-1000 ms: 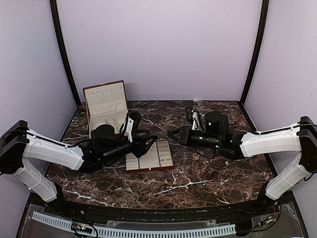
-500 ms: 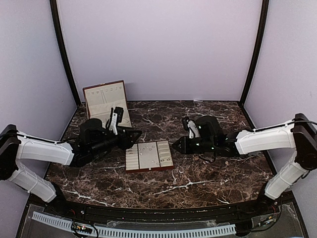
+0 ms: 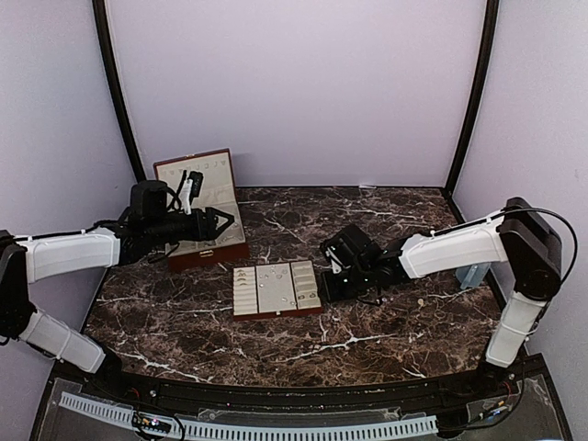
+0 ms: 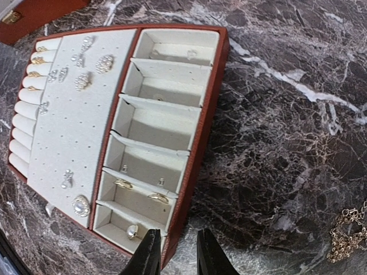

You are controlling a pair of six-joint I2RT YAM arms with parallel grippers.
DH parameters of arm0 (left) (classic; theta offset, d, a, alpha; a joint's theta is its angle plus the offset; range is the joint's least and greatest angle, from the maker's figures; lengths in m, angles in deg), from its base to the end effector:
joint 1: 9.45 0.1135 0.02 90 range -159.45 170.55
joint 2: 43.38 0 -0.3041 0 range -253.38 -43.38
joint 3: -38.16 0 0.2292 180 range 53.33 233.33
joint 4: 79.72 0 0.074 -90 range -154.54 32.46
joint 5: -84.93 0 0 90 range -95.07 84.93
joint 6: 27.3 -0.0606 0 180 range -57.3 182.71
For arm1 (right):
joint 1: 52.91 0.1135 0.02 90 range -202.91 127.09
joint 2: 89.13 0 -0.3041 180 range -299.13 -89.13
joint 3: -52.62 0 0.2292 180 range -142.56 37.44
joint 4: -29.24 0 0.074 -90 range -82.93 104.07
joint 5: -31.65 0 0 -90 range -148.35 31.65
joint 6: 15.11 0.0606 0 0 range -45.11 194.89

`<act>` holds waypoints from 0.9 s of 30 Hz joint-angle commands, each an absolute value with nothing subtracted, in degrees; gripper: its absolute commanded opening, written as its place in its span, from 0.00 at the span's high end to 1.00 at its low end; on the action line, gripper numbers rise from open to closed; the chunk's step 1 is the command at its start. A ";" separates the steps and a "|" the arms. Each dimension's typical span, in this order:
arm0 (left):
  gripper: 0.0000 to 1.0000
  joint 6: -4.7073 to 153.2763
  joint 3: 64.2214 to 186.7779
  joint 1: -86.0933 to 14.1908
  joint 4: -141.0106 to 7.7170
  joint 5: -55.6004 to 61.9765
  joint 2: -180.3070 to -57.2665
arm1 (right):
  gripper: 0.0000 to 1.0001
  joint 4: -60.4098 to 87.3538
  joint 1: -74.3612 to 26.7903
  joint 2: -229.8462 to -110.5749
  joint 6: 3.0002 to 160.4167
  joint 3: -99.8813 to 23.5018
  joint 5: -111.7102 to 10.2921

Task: Organize the mixed jewelry
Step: Adjust the compartment layer at the center of the board.

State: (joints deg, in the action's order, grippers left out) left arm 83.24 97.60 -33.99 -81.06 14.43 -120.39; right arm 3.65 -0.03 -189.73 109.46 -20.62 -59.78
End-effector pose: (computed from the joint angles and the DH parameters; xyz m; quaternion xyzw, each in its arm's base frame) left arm 0.2609 -0.1414 0.3040 0.1291 0.7843 -0.3519 0.4944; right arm 0.2188 0.2866 0.1997 -0.1469 0.9367 0.2110 0.2378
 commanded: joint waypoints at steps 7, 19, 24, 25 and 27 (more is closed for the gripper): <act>0.31 77.40 103.69 -31.28 -70.43 22.14 -122.87 | 0.76 0.01 1.19 -193.58 107.40 -25.78 -59.99; 0.30 78.86 101.96 -30.86 -72.62 23.13 -123.45 | 0.79 -1.13 2.02 -196.39 105.73 -26.97 -59.58; 0.30 79.01 101.81 -30.74 -72.63 23.05 -123.37 | 0.83 -2.69 2.02 -197.25 104.05 -27.45 -62.41; 0.30 79.04 101.77 -30.73 -72.63 22.99 -123.41 | 0.83 -3.06 2.02 -197.24 103.54 -27.49 -63.09; 0.30 79.13 101.83 -30.66 -72.63 23.12 -123.37 | 0.84 -3.81 2.02 -197.30 102.21 -27.72 -63.97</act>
State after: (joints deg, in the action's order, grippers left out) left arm 79.33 102.41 -31.08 -72.93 22.17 -123.67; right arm -1.51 1.50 -195.52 105.18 -26.72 -60.87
